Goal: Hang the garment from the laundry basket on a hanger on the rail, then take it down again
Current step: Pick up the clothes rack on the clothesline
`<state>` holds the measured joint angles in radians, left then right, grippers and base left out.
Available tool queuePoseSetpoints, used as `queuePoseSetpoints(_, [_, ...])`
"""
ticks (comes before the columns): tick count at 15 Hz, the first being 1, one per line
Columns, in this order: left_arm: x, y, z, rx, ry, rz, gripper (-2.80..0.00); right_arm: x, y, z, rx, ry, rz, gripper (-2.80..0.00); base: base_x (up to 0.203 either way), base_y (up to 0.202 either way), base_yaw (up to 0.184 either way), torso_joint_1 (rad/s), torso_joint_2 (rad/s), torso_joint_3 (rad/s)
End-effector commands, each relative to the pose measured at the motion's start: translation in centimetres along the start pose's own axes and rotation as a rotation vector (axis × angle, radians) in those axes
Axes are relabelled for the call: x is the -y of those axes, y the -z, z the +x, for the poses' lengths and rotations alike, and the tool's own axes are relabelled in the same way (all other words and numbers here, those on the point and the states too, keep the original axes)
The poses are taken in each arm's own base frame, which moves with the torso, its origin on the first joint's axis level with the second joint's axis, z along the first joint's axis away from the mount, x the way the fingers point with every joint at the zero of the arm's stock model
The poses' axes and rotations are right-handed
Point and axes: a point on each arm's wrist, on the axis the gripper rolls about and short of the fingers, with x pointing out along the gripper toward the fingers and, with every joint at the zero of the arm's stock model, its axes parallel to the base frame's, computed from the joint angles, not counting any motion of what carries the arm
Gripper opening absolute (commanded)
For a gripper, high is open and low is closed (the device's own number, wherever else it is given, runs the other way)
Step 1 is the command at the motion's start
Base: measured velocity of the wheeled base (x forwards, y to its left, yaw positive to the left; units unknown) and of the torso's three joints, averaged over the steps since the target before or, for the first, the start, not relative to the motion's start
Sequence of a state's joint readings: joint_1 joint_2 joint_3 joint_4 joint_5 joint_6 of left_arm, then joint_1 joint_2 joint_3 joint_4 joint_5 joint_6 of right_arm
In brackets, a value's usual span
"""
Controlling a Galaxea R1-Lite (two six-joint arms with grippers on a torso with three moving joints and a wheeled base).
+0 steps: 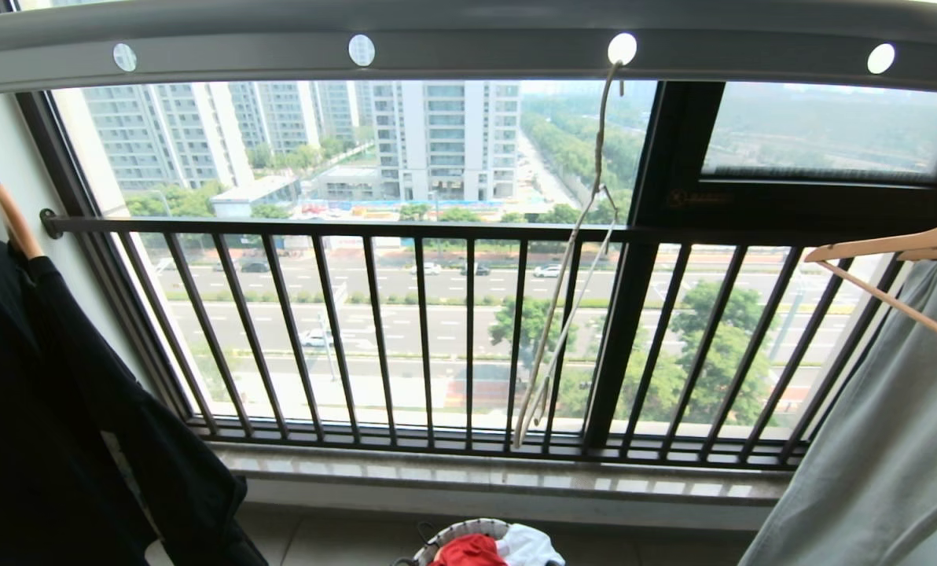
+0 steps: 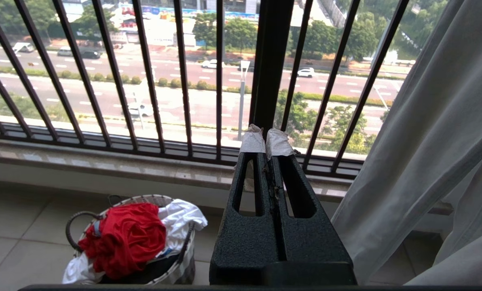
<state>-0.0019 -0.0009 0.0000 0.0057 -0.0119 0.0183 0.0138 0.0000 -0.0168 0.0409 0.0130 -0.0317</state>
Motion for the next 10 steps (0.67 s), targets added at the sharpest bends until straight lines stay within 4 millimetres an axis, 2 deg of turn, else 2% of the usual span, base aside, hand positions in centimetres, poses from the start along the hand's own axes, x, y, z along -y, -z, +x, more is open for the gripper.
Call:
queuePoseSetpoints(1, [0.0,0.0,0.01,-0.001,0.0,0.0,-2.8,0.0,0.0,0.01,-0.002,-0.001,0.0,-2.8,0.0,0.0,0.0,0.0,0.0,0.0])
queuePoseSetpoints(10, [0.0,-0.01,0.01,0.0,0.0,0.0,-2.8,0.0,-0.01,0.0,-0.004,-0.003,0.0,-2.8,0.0,0.0,0.0,0.0,0.0,0.0])
